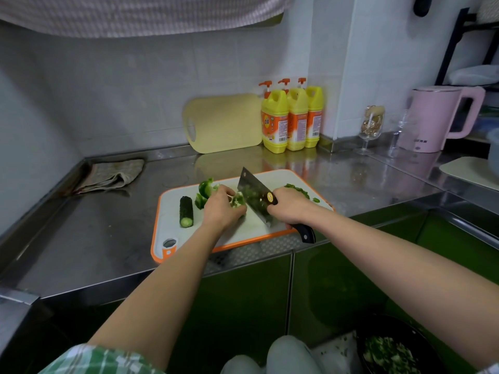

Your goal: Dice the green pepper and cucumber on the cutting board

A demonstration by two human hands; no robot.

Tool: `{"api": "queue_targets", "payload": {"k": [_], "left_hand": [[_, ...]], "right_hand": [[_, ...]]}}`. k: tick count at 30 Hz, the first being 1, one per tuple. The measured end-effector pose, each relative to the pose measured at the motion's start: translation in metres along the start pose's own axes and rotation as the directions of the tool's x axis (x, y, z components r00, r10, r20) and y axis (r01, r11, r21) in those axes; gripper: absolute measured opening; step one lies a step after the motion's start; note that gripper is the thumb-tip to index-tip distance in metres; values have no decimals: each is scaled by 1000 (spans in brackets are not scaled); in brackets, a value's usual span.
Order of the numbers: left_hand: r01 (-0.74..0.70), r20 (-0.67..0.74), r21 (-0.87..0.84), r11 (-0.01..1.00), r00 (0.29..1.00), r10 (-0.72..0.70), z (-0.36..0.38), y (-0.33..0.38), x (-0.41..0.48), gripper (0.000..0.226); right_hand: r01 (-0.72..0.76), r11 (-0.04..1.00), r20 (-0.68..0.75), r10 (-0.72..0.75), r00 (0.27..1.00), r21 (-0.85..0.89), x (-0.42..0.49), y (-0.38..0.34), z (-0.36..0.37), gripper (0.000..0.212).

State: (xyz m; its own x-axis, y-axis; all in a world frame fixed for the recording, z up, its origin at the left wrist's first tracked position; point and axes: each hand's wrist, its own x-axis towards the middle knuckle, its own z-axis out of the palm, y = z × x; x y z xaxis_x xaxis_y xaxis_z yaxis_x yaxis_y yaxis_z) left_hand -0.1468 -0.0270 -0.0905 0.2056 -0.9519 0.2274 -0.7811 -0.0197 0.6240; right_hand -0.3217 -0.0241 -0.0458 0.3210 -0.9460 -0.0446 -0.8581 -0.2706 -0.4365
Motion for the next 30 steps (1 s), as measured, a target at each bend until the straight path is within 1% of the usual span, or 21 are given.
{"api": "queue_targets", "payload": {"k": [3,5,6,7,8,10,12,13,15,18,20,23,26,28,30], "left_hand": [[10,-5,-1,1000,1000,-11,0,4,-3,59],[14,-23,107,994,1000,-12,3,3,-4,64],[16,-22,192,981,1000,-12,4,2,-5,62],[14,-15,252,968,1000,-10,4,1,-7,55],[8,-14,276,961,1000,-4,4,0,-8,46],[-2,-16,255,967,1000,6,1,2,-10,30],[-11,-19,244,970,1000,16,-3,4,-10,22],[-20,-18,242,970,1000,26,-5,5,-9,21],[-41,-20,234,971,999,47,-9,7,-5,28],[-21,-49,151,988,998,29,-17,11,-2,38],[-5,-90,112,994,996,15,-20,14,0,36],[-19,-102,117,993,994,31,-20,20,0,32],[-30,-109,108,994,993,41,-20,25,-2,31],[-36,-112,104,994,993,48,-19,26,-3,27],[-38,-111,92,995,993,48,-19,25,-3,24]], "right_hand": [[0,1000,-29,1,1000,8,-1,1,-1,13],[-2,1000,-43,3,999,18,-3,2,-2,12],[-4,1000,-47,5,999,18,-4,3,-3,12],[-8,1000,-52,9,999,16,-4,4,-3,11],[-10,1000,-59,11,998,14,-5,4,-3,10],[-1,1000,-80,2,997,15,-7,4,-3,8],[26,1000,-105,-24,994,18,-9,4,-5,7],[43,999,-115,-42,992,14,-10,3,-7,7],[80,997,-123,-81,989,-11,-12,1,-11,8],[111,990,-91,-119,989,-88,-17,-4,-17,14],[105,985,-59,-114,992,-134,-20,-8,-20,13],[85,983,-15,-89,996,-164,-22,-14,-19,11],[68,967,29,-63,998,-244,-23,-20,-16,19],[62,967,49,-51,997,-246,-24,-21,-16,24],[51,967,69,-34,997,-252,-22,-22,-16,24]]}}
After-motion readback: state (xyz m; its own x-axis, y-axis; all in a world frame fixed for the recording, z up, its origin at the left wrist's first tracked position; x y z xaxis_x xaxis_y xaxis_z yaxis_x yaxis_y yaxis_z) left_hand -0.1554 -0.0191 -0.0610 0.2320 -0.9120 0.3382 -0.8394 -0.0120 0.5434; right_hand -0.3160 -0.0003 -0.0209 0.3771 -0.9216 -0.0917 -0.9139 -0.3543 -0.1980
